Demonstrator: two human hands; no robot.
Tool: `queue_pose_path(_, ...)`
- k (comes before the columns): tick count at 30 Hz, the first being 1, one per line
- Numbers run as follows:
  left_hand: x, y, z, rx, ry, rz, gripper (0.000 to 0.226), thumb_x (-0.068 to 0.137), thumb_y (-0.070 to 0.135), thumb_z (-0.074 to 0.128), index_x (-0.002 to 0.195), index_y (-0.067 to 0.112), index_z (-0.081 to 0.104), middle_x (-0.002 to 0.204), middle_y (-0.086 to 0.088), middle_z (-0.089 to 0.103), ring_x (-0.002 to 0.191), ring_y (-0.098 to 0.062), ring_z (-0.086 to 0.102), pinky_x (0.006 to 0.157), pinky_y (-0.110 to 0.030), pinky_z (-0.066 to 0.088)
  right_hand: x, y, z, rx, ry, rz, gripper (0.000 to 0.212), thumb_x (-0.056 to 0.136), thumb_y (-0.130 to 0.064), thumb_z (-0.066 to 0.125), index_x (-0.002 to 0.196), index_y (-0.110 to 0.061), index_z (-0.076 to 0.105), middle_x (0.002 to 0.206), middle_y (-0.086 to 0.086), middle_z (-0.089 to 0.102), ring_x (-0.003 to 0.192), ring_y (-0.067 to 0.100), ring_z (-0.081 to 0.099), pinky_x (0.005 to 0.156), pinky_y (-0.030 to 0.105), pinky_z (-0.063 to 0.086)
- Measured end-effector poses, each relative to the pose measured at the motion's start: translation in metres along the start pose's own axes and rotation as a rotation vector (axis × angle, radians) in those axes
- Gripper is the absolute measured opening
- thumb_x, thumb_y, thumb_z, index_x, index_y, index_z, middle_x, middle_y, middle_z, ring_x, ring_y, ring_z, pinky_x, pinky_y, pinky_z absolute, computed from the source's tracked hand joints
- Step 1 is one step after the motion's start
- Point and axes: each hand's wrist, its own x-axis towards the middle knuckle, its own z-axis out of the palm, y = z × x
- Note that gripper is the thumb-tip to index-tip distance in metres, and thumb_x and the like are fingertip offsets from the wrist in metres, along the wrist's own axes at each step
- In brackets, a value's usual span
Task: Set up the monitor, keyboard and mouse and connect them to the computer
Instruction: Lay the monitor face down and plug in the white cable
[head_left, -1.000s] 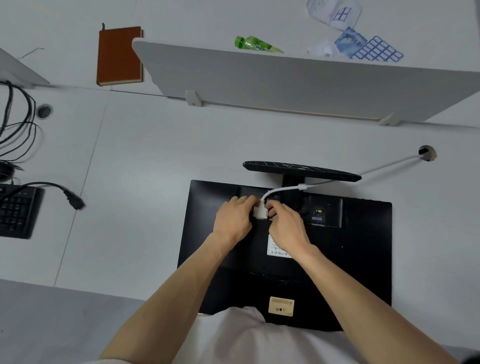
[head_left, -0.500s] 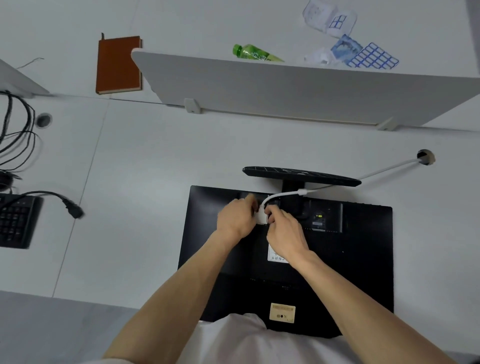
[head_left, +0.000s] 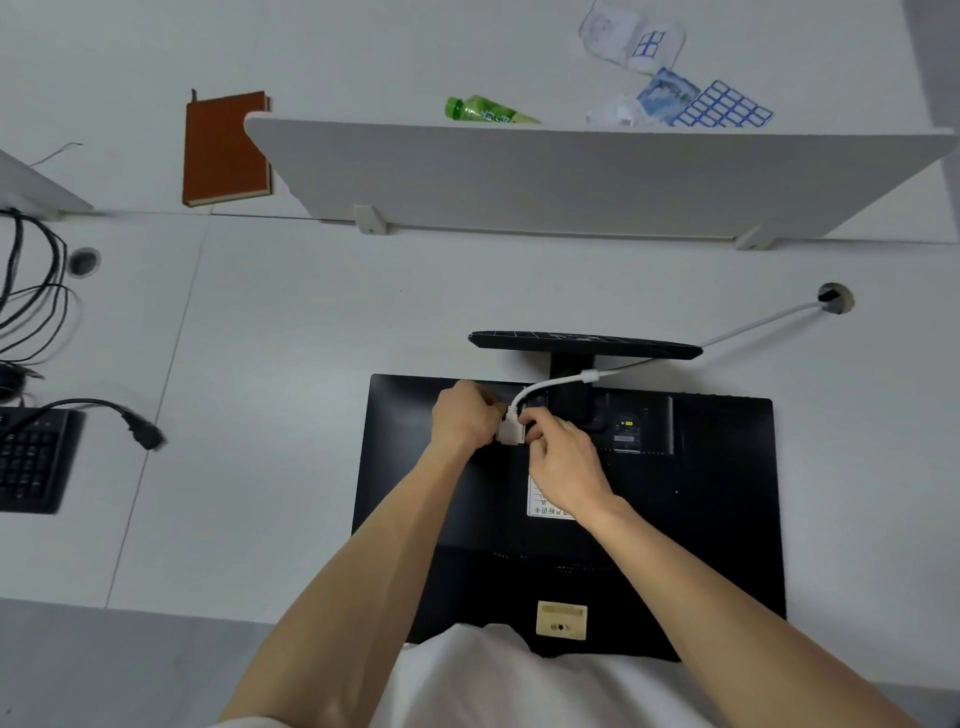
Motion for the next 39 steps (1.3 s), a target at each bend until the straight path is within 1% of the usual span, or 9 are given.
queue_pose_path(5,-0.001,0.005,-0.009,0.129,-0.061,0.056,0.026,0.085,0.015,0.048,0.088,0.029,0.07,0.084,-0.003,0.074,0.07,-0.024,0.071,0.073,-0.032,0.059,-0.001,0.002,-0.001,0.013,0.0,-0.013,0.037,0.093,-0.006,0.041,0.122,-0.024,0.057,0.102,-0.004,0.064,0.102,0.018,0.056,0.09,0.036,0.048)
queue_pose_path(8,0.002,-0.002,-0.01,0.068,0.034,0.02,0.013,0.089,0.027,0.053,0.093,0.028,0.066,0.091,-0.001,0.073,0.075,-0.027,0.071,0.078,-0.035,0.058,0.0,0.003,-0.001,0.022,0.004,-0.018,0.037,0.092,-0.006,0.041,0.12,-0.024,0.057,0.099,-0.005,0.063,0.101,0.018,0.056,0.088,0.035,0.048)
queue_pose_path(11,0.001,-0.002,-0.004,0.088,0.03,0.04,0.019,0.09,0.04,0.063,0.088,0.022,0.07,0.084,-0.002,0.073,0.073,-0.026,0.069,0.075,-0.034,0.057,0.0,0.003,0.0,0.013,0.019,-0.027,0.036,0.092,-0.006,0.041,0.12,-0.023,0.058,0.098,-0.004,0.064,0.1,0.019,0.056,0.086,0.035,0.048)
queue_pose_path(17,0.0,0.002,-0.002,0.114,-0.033,0.047,0.023,0.09,0.019,0.051,0.085,0.01,0.072,0.069,-0.009,0.072,0.061,-0.024,0.071,0.065,-0.032,0.059,0.0,0.006,0.0,0.013,0.018,-0.033,0.036,0.092,-0.006,0.042,0.121,-0.022,0.057,0.099,-0.003,0.064,0.1,0.019,0.056,0.088,0.036,0.048)
queue_pose_path(22,0.0,-0.003,-0.003,0.033,0.125,0.055,0.018,0.092,0.027,0.057,0.104,0.019,0.068,0.101,-0.002,0.072,0.095,-0.025,0.065,0.081,-0.031,0.051,0.001,0.005,0.002,0.02,0.024,-0.031,0.038,0.092,-0.006,0.042,0.122,-0.023,0.058,0.101,-0.003,0.066,0.102,0.02,0.057,0.089,0.036,0.047)
queue_pose_path(26,0.001,-0.005,0.003,0.099,0.052,0.045,0.025,0.09,0.038,0.066,0.084,0.015,0.074,0.084,-0.004,0.072,0.083,-0.025,0.066,0.07,-0.03,0.052,0.001,0.006,0.003,0.025,0.042,-0.041,0.037,0.091,-0.005,0.043,0.121,-0.021,0.059,0.098,-0.003,0.066,0.1,0.021,0.057,0.088,0.037,0.048)
queue_pose_path(32,-0.001,-0.002,0.0,0.145,0.03,0.039,0.022,0.089,0.021,0.054,0.094,0.01,0.071,0.093,-0.009,0.071,0.088,-0.031,0.065,0.072,-0.032,0.052,0.002,0.007,0.002,0.025,0.034,-0.042,0.038,0.091,-0.005,0.042,0.121,-0.022,0.058,0.1,-0.002,0.066,0.101,0.02,0.058,0.09,0.036,0.048)
queue_pose_path(35,-0.003,-0.005,0.001,0.066,0.124,0.034,0.021,0.091,0.032,0.057,0.102,0.016,0.065,0.097,-0.003,0.069,0.092,-0.027,0.062,0.075,-0.031,0.047,0.002,0.007,0.002,0.028,0.029,-0.039,0.037,0.092,-0.006,0.042,0.121,-0.023,0.059,0.099,-0.003,0.066,0.101,0.019,0.058,0.09,0.035,0.048)
queue_pose_path(39,0.0,-0.005,0.007,0.064,0.091,0.033,0.021,0.091,0.037,0.066,0.092,0.017,0.074,0.092,-0.003,0.073,0.088,-0.024,0.065,0.071,-0.028,0.047,0.001,0.007,0.002,0.032,0.039,-0.044,0.038,0.091,-0.005,0.042,0.12,-0.022,0.059,0.098,-0.003,0.066,0.101,0.019,0.059,0.089,0.036,0.049)
